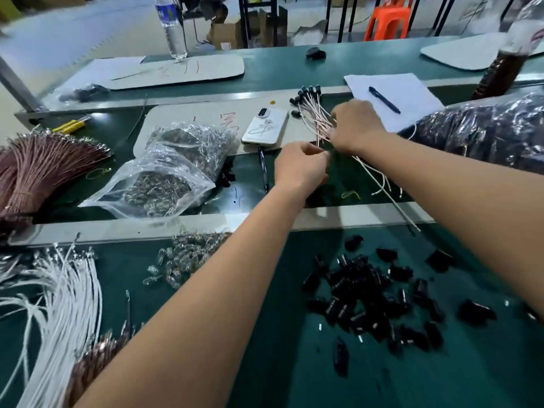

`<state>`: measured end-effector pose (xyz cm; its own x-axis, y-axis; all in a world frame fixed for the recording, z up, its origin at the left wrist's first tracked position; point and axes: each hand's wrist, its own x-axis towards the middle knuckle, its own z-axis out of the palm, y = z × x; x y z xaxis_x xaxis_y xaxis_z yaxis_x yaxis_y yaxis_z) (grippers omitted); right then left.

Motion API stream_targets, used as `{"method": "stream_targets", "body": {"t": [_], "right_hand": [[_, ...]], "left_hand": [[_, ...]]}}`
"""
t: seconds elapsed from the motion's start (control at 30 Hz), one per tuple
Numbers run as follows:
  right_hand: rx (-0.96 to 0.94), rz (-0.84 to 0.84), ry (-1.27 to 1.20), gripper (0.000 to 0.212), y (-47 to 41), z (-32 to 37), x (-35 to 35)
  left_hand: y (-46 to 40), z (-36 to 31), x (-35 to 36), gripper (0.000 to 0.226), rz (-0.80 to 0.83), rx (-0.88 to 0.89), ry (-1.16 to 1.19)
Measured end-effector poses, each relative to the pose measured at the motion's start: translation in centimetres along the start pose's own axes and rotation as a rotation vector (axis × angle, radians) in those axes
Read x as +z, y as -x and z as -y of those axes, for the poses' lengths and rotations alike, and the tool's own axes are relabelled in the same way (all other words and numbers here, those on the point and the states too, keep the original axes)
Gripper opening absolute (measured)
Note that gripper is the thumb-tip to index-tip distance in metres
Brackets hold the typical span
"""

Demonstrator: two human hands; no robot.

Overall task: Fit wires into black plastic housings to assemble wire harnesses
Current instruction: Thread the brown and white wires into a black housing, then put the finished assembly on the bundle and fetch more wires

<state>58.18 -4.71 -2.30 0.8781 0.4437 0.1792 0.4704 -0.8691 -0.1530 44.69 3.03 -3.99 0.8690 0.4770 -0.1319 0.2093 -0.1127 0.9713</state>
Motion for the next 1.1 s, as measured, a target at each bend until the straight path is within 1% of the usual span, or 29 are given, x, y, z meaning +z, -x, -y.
{"method": "stream_targets", "body": {"t": [0.1,0.17,0.23,0.3,0.4,0.47,0.6,0.67,0.7,0.77,0.8,0.9,0.93,1.03,1.07,1.1], "right_hand": [[-0.055,-0.042,-0.185,0.023,4.6,-0.2,-2.0],[-0.113,-0.013,-0.243,0.017,8.5,0.0,-3.0],[-0.157,0.028,-0.261,0.014,12.4,0.4,-3.8],[-0.181,0.054,-0.280,0.012,15.8,0.7,-4.2],[-0.200,0.051,-0.304,0.008,19.8,1.2,-4.5],[-0.206,0.026,-0.315,0.008,22.0,1.8,-4.6],[-0.209,-0.063,-0.337,0.009,25.6,3.7,-4.8],[-0.250,-0.049,-0.355,0.010,27.3,5.7,-5.0],[-0.289,-0.010,-0.345,0.010,28.2,7.2,-5.0],[-0.347,0.130,-0.318,0.012,29.7,10.7,-4.5],[-0.344,0.217,-0.339,0.015,30.4,12.6,-4.1],[-0.250,0.486,-0.491,0.034,32.8,18.2,-2.5],[-0.232,0.529,-0.511,0.040,33.4,20.0,-1.9],[-0.274,0.519,-0.449,0.052,34.3,23.5,-1.0],[-0.295,0.536,-0.423,0.050,34.4,24.1,-0.9],[-0.304,0.572,-0.409,0.043,34.3,24.5,-0.8]], "left_hand": [[4.8,0.7,-3.1,0.009,0.152,0.135,-0.399],[8.1,1.3,-4.9,0.006,0.249,0.146,-0.603],[11.0,1.8,-5.9,0.007,0.301,0.144,-0.680],[13.0,2.1,-6.0,0.008,0.332,0.153,-0.681],[14.3,2.5,-5.8,0.016,0.329,0.187,-0.741],[15.1,3.0,-5.8,0.015,0.270,0.212,-0.722],[16.3,4.3,-6.8,0.015,0.036,0.206,-0.494],[16.7,4.7,-8.3,0.014,-0.079,0.178,-0.358],[17.0,4.9,-9.4,0.014,-0.136,0.163,-0.288],[17.4,5.0,-12.1,0.015,-0.249,0.158,-0.164],[17.7,5.0,-13.5,0.015,-0.313,0.158,-0.125],[18.7,5.0,-17.7,0.021,-0.467,0.135,-0.045],[19.1,5.1,-18.8,0.022,-0.500,0.127,-0.025],[20.4,5.5,-21.4,0.014,-0.594,0.123,0.022],[20.8,5.5,-21.9,0.010,-0.621,0.126,0.067],[21.1,5.5,-22.4,0.003,-0.648,0.129,0.107]]}}
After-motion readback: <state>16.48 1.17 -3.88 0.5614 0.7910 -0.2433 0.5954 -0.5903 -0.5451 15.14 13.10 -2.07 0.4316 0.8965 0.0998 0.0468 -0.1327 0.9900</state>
